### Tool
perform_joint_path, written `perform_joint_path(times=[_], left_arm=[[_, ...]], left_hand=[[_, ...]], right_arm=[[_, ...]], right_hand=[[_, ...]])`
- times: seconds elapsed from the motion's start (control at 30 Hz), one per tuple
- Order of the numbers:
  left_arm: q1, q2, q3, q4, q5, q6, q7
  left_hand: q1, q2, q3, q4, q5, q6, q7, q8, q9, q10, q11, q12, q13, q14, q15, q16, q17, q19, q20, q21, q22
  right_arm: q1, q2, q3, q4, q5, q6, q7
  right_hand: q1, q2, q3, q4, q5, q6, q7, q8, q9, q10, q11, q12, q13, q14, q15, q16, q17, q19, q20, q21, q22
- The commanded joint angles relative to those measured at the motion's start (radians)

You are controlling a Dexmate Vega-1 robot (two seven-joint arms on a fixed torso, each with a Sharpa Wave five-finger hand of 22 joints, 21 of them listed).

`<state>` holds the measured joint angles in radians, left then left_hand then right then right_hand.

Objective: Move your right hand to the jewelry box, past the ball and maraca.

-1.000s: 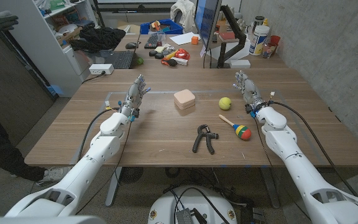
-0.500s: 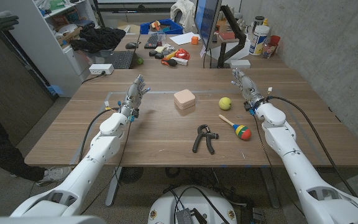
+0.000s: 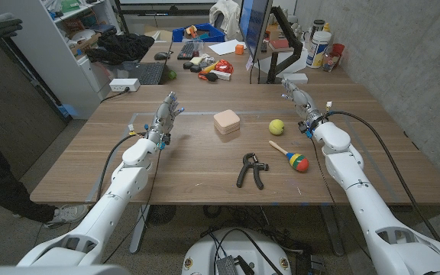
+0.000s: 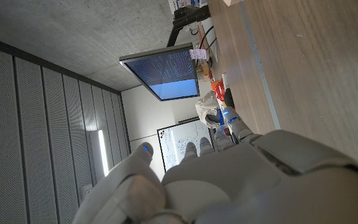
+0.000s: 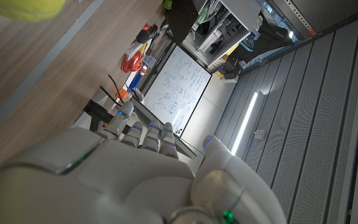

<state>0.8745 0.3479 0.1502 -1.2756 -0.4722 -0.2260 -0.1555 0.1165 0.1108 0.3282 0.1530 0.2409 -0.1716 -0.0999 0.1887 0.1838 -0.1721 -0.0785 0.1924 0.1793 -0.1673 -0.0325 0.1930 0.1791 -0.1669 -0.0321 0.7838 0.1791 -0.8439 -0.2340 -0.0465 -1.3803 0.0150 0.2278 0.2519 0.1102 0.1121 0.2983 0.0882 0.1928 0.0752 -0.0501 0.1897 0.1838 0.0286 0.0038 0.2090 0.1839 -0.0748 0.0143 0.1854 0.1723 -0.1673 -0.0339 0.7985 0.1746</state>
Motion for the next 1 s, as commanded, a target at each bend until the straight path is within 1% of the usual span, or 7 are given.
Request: perform_joint_path(times=[0.03, 0.4, 0.77, 1.0], left_arm=[[0.011, -0.01, -0.018, -0.017, 0.015, 0.011, -0.004], [0.02, -0.014, -0.027, -0.03, 0.025, 0.018, -0.002], [0.024, -0.02, -0.029, -0.039, 0.033, 0.024, -0.001], [0.028, -0.022, -0.032, -0.047, 0.037, 0.025, 0.001]], left_hand=[[0.002, 0.016, 0.005, 0.0, 0.007, -0.016, -0.005, 0.005, 0.001, -0.033, 0.008, 0.003, 0.004, -0.044, -0.013, 0.005, 0.002, -0.108, -0.01, -0.001, 0.005], [0.001, 0.016, 0.005, 0.0, 0.007, -0.015, -0.003, 0.005, 0.001, -0.031, 0.011, 0.003, 0.003, -0.043, -0.011, 0.005, 0.002, -0.107, -0.009, -0.002, 0.005], [0.001, 0.016, 0.005, 0.0, 0.007, -0.014, -0.002, 0.005, 0.001, -0.028, 0.012, 0.004, 0.003, -0.042, -0.011, 0.004, 0.002, -0.105, -0.007, -0.005, 0.006], [0.001, 0.016, 0.005, 0.0, 0.007, -0.013, 0.0, 0.005, 0.001, -0.026, 0.015, 0.004, 0.003, -0.041, -0.01, 0.004, 0.002, -0.104, -0.006, -0.005, 0.006]], right_arm=[[-0.003, -0.016, -0.014, -0.03, -0.084, 0.043, -0.006], [-0.004, -0.029, -0.024, -0.05, -0.135, 0.066, -0.012], [-0.006, -0.058, -0.04, -0.083, -0.218, 0.104, -0.032], [-0.007, -0.069, -0.048, -0.102, -0.247, 0.116, -0.031]], right_hand=[[0.013, 0.022, 0.005, -0.006, 0.002, 0.006, -0.003, 0.006, 0.002, 0.006, 0.005, 0.004, 0.002, -0.004, 0.003, 0.002, 0.002, -0.043, -0.005, -0.003, 0.002], [0.023, 0.024, 0.008, -0.013, 0.002, 0.015, -0.009, 0.008, 0.002, 0.013, -0.003, 0.007, 0.002, 0.001, 0.0, 0.003, 0.001, -0.04, -0.005, -0.008, 0.002], [0.03, 0.026, 0.011, -0.017, 0.002, 0.026, -0.011, 0.011, 0.002, 0.023, 0.001, 0.01, 0.002, 0.006, -0.003, 0.004, 0.0, -0.033, -0.006, -0.011, 0.002], [0.035, 0.027, 0.013, -0.021, 0.002, 0.032, -0.013, 0.012, 0.003, 0.027, 0.002, 0.011, 0.002, 0.01, -0.005, 0.004, 0.0, -0.031, -0.008, -0.013, 0.002]])
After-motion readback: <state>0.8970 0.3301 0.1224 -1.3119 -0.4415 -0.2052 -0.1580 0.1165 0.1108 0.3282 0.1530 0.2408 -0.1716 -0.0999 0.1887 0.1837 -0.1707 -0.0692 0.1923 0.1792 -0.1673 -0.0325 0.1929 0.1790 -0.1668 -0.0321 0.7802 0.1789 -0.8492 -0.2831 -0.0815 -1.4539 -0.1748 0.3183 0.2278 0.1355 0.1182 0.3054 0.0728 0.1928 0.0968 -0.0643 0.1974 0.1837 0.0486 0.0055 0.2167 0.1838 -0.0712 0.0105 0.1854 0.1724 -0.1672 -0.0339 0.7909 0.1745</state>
